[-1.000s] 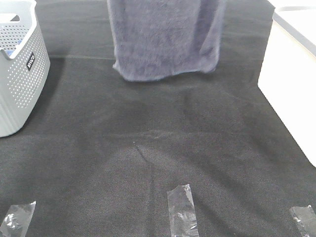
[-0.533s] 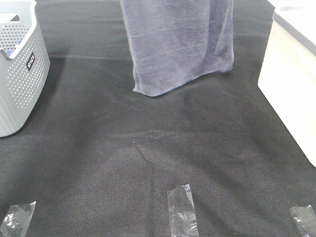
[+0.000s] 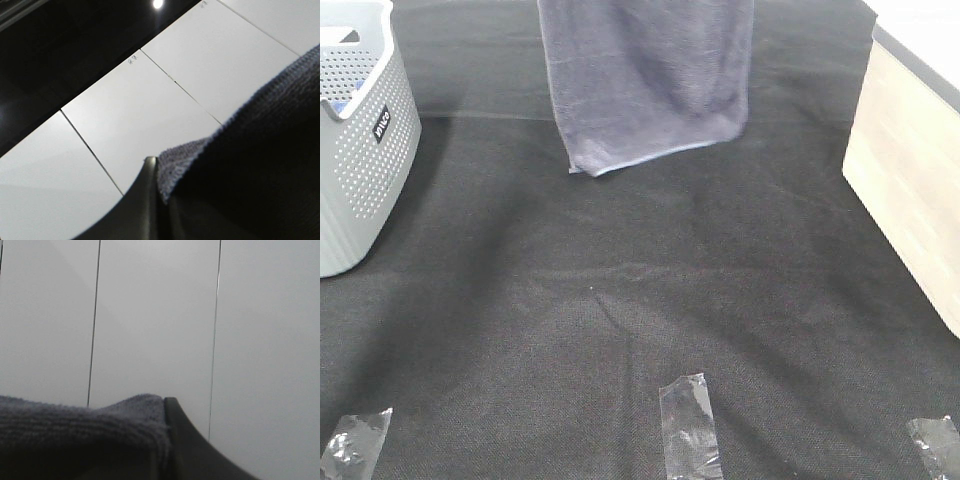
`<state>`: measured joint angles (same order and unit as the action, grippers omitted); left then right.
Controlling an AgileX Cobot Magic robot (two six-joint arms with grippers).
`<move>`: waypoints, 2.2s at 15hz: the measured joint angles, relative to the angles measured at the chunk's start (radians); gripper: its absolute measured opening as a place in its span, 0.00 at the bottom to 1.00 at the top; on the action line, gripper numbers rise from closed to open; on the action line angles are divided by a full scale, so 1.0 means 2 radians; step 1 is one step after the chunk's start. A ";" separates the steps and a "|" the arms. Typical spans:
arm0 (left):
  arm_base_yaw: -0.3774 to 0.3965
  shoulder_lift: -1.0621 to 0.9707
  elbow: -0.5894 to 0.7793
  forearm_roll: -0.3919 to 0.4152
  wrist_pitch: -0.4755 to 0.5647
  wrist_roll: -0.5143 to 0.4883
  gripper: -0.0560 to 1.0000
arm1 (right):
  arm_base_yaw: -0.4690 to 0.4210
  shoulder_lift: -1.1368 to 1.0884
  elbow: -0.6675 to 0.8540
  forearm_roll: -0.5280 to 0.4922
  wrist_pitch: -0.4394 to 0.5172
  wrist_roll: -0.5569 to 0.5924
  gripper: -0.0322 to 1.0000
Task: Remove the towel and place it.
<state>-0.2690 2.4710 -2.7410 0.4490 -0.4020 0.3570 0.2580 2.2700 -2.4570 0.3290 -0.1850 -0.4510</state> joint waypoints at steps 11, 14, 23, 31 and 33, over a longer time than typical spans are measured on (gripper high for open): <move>0.012 0.001 -0.023 0.087 0.041 -0.004 0.05 | 0.003 0.000 -0.003 0.000 0.045 0.024 0.05; 0.012 0.001 -0.023 0.089 0.058 -0.018 0.05 | 0.003 0.001 -0.003 0.001 0.088 0.024 0.05; -0.038 -0.007 -0.023 0.015 0.401 -0.111 0.05 | -0.001 -0.024 -0.003 0.002 0.302 0.024 0.05; -0.047 -0.109 -0.023 -0.117 0.783 -0.073 0.05 | -0.018 -0.082 -0.005 0.031 0.545 0.054 0.05; -0.047 -0.122 -0.023 -0.121 0.806 -0.081 0.05 | -0.018 -0.089 -0.005 0.035 0.609 0.074 0.05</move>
<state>-0.3630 2.2270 -2.7870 0.2060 1.2100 0.1940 0.2220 2.0920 -2.4670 0.3990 1.0330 -0.3040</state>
